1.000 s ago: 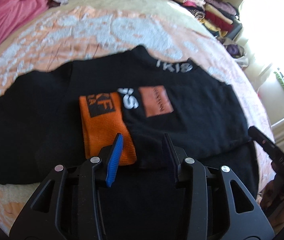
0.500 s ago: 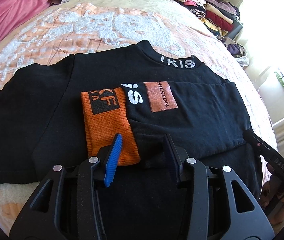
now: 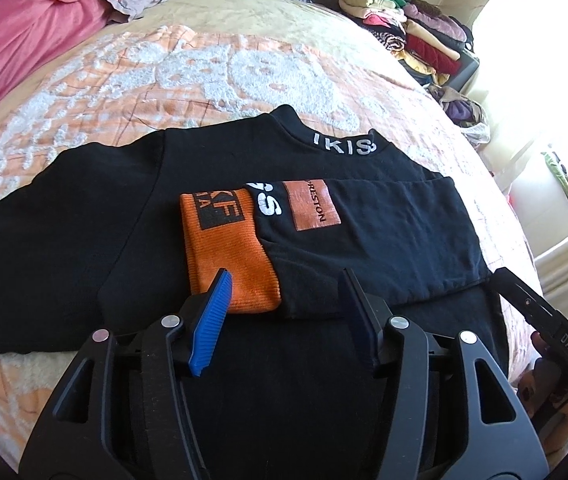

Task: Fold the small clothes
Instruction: 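Lay the orange cuff flat on the shirt and open the left tool, then move the left tool to the other sleeve's orange cuff and grasp it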

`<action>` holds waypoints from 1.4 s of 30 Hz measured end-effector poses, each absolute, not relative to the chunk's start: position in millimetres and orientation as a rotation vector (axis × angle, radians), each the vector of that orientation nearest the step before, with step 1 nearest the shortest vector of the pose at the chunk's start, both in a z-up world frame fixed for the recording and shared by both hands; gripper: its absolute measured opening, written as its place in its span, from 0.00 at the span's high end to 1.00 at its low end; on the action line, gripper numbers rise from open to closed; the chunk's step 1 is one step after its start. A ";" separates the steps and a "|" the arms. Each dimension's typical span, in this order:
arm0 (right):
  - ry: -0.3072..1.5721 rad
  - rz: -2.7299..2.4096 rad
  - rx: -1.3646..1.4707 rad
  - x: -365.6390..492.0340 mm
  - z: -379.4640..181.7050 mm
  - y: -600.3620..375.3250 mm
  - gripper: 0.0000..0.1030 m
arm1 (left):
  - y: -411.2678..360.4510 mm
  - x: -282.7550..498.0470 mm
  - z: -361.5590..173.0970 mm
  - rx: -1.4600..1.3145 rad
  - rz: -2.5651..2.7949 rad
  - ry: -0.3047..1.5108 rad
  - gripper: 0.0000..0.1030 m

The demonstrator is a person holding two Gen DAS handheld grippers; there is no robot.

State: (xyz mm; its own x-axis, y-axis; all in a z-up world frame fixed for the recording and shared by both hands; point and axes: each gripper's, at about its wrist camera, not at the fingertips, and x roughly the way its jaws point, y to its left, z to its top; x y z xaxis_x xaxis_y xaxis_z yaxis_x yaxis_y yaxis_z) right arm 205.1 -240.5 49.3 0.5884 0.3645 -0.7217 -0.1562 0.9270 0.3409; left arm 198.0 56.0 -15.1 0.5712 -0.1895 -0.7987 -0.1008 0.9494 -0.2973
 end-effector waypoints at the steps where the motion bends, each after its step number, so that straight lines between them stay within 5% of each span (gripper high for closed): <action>1: 0.890 0.309 0.253 204.1 50.5 -239.9 0.10 | 57.2 196.1 -13.5 -0.325 -0.046 0.961 0.54; 3: 0.883 0.308 0.249 201.5 54.1 -239.3 0.08 | 59.5 192.5 -10.7 -0.325 -0.038 0.955 0.53; 5: 0.877 0.311 0.248 198.9 56.9 -238.4 0.08 | 61.9 188.8 -7.5 -0.327 -0.029 0.948 0.29; 6: 0.875 0.313 0.247 197.9 58.1 -237.9 0.08 | 62.8 186.8 -5.4 -0.321 -0.023 0.941 0.26; 15: 0.837 0.350 0.230 186.8 77.1 -225.9 0.05 | 77.1 171.9 10.9 -0.311 0.017 0.897 0.25; 18: 0.830 0.365 0.216 184.8 83.0 -218.3 0.05 | 86.1 164.6 14.7 -0.315 0.043 0.881 0.16; 42: 0.816 0.501 0.095 173.2 101.8 -128.7 0.05 | 170.9 114.5 21.4 -0.413 0.209 0.825 0.16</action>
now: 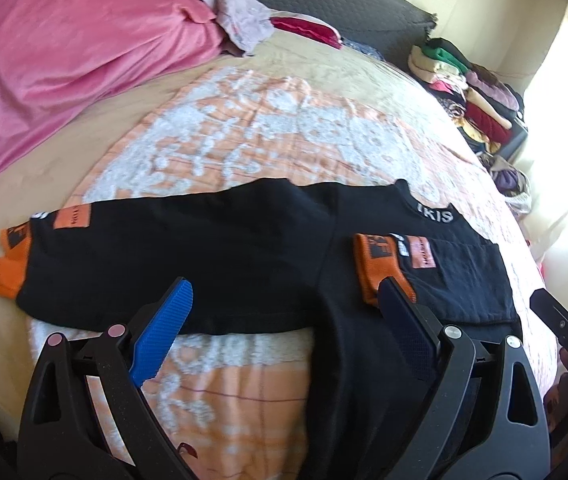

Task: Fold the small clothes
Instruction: 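Move the left tool to the other sleeve's orange cuff and grasp it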

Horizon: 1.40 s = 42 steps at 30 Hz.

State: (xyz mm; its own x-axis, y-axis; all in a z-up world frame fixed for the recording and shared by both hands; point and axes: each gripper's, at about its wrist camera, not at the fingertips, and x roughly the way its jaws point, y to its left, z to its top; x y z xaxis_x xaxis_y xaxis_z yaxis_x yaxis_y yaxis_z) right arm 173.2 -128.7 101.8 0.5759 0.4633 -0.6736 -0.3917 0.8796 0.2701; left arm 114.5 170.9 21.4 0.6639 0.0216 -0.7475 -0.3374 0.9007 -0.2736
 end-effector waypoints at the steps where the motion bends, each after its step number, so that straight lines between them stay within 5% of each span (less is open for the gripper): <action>1: 0.817 0.506 0.092 172.6 101.3 -125.5 0.05 | 174.8 111.8 20.6 -0.419 0.217 0.824 0.16; 42: 0.861 0.739 -0.094 139.6 91.1 18.9 0.05 | 300.5 17.3 -20.0 -0.703 0.423 0.773 0.16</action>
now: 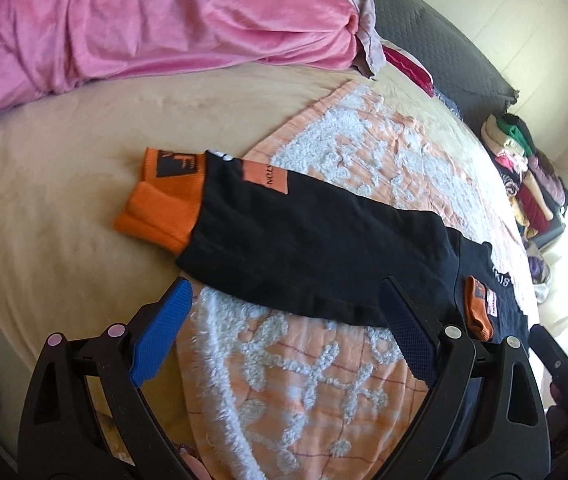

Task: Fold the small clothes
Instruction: 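Move the left tool to the other sleeve's orange cuff and grasp it, then fold the held sleeve across the shirt front with the left tool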

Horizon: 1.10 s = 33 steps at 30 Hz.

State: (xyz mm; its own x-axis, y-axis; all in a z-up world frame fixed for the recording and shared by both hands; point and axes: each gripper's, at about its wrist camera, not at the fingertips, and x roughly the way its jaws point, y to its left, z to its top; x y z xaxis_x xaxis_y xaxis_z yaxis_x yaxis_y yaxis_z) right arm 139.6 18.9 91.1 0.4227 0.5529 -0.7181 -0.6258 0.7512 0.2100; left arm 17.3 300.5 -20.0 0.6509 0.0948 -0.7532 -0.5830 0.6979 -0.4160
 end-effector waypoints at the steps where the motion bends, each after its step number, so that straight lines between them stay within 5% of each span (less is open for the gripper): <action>1: 0.862 0.744 -0.097 137.8 90.5 20.4 0.05 | 301.0 14.8 -20.9 -0.717 0.413 0.771 0.20; 7: 0.878 0.754 -0.100 134.4 84.5 24.8 0.05 | 302.5 6.7 -34.0 -0.830 0.309 0.750 0.57; 15: 0.894 0.742 -0.082 135.5 78.2 18.0 0.05 | 313.5 17.9 -55.9 -0.885 0.337 0.769 0.57; 21: 0.904 0.724 -0.071 141.2 75.1 11.9 0.05 | 324.3 34.4 -60.3 -0.894 0.383 0.733 0.44; 25: 0.905 0.710 -0.060 145.3 73.4 6.0 0.05 | 326.2 45.5 -60.0 -0.854 0.448 0.713 0.48; 29: 0.908 0.693 -0.048 149.3 71.6 0.1 0.05 | 330.4 51.4 -59.5 -0.827 0.503 0.706 0.74; 30: 0.907 0.689 -0.048 150.0 71.5 -1.6 0.05 | 332.4 52.1 -59.4 -0.829 0.509 0.702 0.87; 33: 0.907 0.672 -0.042 152.7 71.4 -8.4 0.05 | 336.4 50.2 -55.0 -0.836 0.499 0.685 0.94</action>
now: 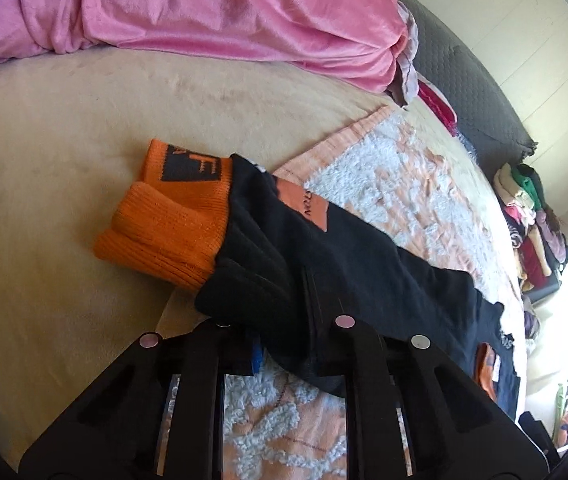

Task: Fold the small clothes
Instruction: 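Fold the held sleeve across the shirt front with the left tool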

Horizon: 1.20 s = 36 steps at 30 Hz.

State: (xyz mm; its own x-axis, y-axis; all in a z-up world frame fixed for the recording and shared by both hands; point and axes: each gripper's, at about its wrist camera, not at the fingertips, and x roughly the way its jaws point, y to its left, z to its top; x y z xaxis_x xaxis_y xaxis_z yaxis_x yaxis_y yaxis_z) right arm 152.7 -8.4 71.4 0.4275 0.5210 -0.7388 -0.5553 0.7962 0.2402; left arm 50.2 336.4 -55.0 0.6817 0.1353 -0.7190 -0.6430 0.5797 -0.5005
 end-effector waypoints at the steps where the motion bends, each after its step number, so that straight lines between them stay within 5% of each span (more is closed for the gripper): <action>1: 0.907 0.668 -0.038 153.0 71.3 -10.9 0.05 | 335.2 49.5 -51.7 -0.826 0.495 0.678 0.95; 36: 0.851 0.426 0.194 173.7 81.2 -155.3 0.05 | 173.8 100.4 64.0 -0.460 0.152 0.578 0.97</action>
